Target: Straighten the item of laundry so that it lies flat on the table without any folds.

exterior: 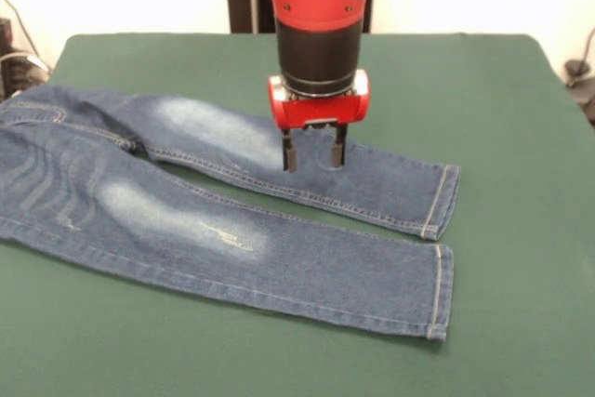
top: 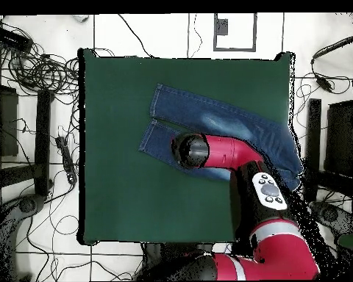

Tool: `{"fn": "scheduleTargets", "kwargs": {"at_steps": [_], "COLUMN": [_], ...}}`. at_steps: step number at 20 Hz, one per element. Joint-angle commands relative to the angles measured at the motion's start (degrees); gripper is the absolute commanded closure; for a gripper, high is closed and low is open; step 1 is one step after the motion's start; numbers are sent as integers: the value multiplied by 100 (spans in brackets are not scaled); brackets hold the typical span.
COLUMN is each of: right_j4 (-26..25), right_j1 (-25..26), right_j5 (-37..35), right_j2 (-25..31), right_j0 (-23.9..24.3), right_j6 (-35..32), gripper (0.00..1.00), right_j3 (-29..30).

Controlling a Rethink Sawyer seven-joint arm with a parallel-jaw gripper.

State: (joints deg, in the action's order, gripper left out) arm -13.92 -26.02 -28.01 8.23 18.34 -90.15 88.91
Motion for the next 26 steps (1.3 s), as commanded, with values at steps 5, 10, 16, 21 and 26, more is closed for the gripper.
{"fn": "scheduleTargets", "kwargs": {"at_steps": [5, 10, 16, 21, 26], "right_j4": [-34, 13, 142, 157, 213], "right_j1": [309, 364, 532, 659, 837], "right_j5": [-660, -893, -870, -640, -323], "right_j2": [433, 286, 191, 202, 278], "right_j0": [-168, -224, -264, -262, -244], "right_j6": [-102, -235, -579, -687, -800], "gripper": [0, 0, 0, 0, 0], "right_j3": [-348, -452, -378, -231, -146]}}
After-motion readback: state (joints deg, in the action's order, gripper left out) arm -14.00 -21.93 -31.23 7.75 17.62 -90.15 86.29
